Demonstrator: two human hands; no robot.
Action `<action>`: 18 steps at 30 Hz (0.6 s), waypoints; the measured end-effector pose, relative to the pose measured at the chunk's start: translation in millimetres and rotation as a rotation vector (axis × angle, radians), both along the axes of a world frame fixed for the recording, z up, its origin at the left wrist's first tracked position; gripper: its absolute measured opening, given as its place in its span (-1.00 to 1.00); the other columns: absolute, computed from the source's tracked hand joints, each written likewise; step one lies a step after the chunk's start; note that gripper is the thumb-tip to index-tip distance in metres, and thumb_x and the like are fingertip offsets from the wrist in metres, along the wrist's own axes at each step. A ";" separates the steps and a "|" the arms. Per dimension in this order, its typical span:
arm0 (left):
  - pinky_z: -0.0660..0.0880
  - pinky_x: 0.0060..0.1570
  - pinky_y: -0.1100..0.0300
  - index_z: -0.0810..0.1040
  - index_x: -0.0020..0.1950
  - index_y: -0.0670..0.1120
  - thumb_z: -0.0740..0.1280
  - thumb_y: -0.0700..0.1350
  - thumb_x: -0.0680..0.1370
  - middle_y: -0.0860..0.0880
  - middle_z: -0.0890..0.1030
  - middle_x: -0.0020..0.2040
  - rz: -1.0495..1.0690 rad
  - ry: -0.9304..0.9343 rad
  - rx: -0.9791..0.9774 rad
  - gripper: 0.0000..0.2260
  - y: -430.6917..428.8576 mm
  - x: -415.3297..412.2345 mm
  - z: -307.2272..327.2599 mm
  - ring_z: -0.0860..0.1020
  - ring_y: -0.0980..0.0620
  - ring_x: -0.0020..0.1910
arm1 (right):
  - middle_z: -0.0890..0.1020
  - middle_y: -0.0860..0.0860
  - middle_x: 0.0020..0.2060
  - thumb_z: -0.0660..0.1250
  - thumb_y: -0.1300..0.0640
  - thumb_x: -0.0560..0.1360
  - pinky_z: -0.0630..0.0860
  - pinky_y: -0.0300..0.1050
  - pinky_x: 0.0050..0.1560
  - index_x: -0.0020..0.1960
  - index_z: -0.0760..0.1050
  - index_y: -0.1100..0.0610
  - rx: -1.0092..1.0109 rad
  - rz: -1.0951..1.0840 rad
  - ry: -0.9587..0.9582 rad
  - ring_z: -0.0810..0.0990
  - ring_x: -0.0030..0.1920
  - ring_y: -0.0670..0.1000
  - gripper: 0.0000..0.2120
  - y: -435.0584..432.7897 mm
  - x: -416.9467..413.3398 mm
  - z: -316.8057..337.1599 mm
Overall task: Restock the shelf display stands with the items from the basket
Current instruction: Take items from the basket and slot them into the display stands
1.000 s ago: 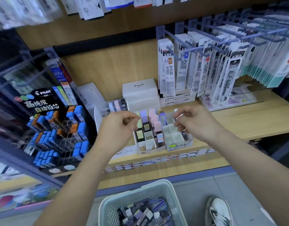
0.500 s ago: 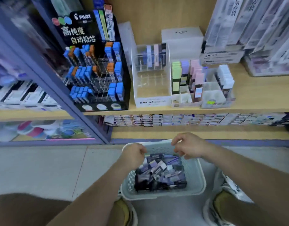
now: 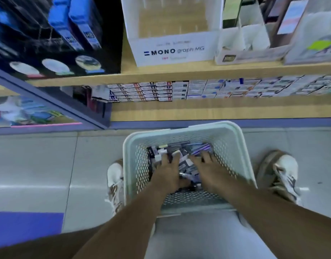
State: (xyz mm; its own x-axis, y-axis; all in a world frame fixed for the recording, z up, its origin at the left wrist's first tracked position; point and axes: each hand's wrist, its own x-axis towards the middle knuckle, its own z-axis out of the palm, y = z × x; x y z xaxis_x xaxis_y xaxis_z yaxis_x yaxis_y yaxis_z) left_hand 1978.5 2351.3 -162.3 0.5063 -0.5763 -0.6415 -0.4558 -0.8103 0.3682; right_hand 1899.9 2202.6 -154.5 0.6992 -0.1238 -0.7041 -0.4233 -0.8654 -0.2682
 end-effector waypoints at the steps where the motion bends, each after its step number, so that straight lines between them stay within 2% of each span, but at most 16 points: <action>1: 0.43 0.14 -0.03 0.10 0.50 0.01 0.38 0.21 0.44 -0.20 0.21 0.37 0.017 -0.032 -0.025 -0.24 -2.2 -1.8 -1.7 0.44 -0.26 0.22 | 0.08 0.17 0.49 0.43 0.16 0.46 0.34 0.06 0.35 0.59 -0.08 -0.02 -0.024 0.014 -0.021 0.12 0.46 0.25 -0.10 1.8 -0.2 -3.7; 3: 0.46 0.06 0.02 0.20 0.44 0.02 0.39 0.16 0.45 -0.15 0.31 0.29 0.049 -0.086 -0.059 -0.34 -3.3 -5.3 -7.0 0.49 -0.22 0.15 | 0.15 0.15 0.43 0.46 0.21 0.40 0.37 0.05 0.28 0.57 -0.05 -0.05 -0.063 0.046 -0.019 0.21 0.39 0.26 -0.06 4.5 1.4 -6.4; 5: 0.48 0.04 0.03 0.20 0.44 0.04 0.40 0.11 0.45 -0.12 0.34 0.28 0.064 -0.116 -0.035 -0.37 -2.5 -6.9 -10.9 0.51 -0.19 0.13 | 0.20 0.14 0.40 0.48 0.20 0.38 0.32 0.03 0.29 0.55 -0.01 -0.02 -0.083 0.070 -0.038 0.26 0.35 0.26 -0.07 5.1 4.7 -9.2; 8: 0.53 0.00 -0.02 0.18 0.45 0.12 0.39 0.10 0.46 -0.11 0.34 0.29 0.144 -0.098 0.018 -0.37 0.3 -2.4 -14.5 0.53 -0.21 0.13 | 0.32 0.14 0.33 0.44 0.18 0.41 0.33 0.05 0.27 0.47 0.13 0.00 -0.079 0.091 -0.088 0.36 0.27 0.25 -0.25 3.8 9.2 -11.7; 10: 0.53 0.01 -0.02 0.23 0.42 0.14 0.36 0.13 0.48 -0.10 0.33 0.25 0.120 -0.109 0.047 -0.44 -0.8 0.6 -12.9 0.51 -0.19 0.14 | 0.42 0.13 0.24 0.45 0.15 0.38 0.45 0.02 0.12 0.38 0.21 -0.01 -0.001 0.053 -0.102 0.45 0.18 0.23 -0.34 2.4 11.9 -12.4; 12: 0.49 0.03 0.00 0.30 0.36 0.07 0.36 0.10 0.48 -0.10 0.34 0.20 0.053 -0.165 0.057 -0.50 -5.9 0.4 -11.1 0.44 -0.15 0.19 | 0.52 0.13 0.14 0.45 0.15 0.35 0.50 -0.02 -0.03 0.32 0.26 0.02 0.087 0.014 -0.088 0.54 0.10 0.19 -0.39 1.9 13.4 -11.1; 15: 0.45 0.08 -0.02 0.39 0.29 -0.04 0.35 -0.02 0.50 -0.11 0.38 0.21 -0.048 -0.224 0.050 -0.61 -13.6 5.4 -8.8 0.35 -0.13 0.24 | 0.61 0.11 -0.01 0.43 0.13 0.40 0.51 -0.08 -0.17 0.26 0.35 0.03 0.154 -0.115 -0.126 0.60 -0.05 0.14 -0.53 1.3 15.9 -8.0; 17: 0.48 0.05 -0.01 0.48 0.19 -0.08 0.31 -0.11 0.54 -0.12 0.49 0.16 -0.070 -0.228 0.020 -0.77 -15.7 14.7 -8.2 0.43 -0.14 0.18 | 0.63 0.08 -0.09 0.39 0.16 0.46 0.41 -0.13 -0.31 0.14 0.43 0.06 0.181 -0.275 -0.179 0.56 -0.19 0.08 -0.72 -1.2 19.7 -5.1; 18: 0.51 -0.01 0.01 0.51 0.14 -0.09 0.29 -0.14 0.55 -0.12 0.56 0.09 -0.054 -0.213 0.004 -0.83 -15.4 20.1 -7.3 0.50 -0.13 0.10 | 0.61 0.08 -0.10 0.37 0.18 0.49 0.37 -0.14 -0.31 0.09 0.45 0.08 0.217 -0.364 -0.188 0.54 -0.19 0.08 -0.80 -2.5 22.5 -3.2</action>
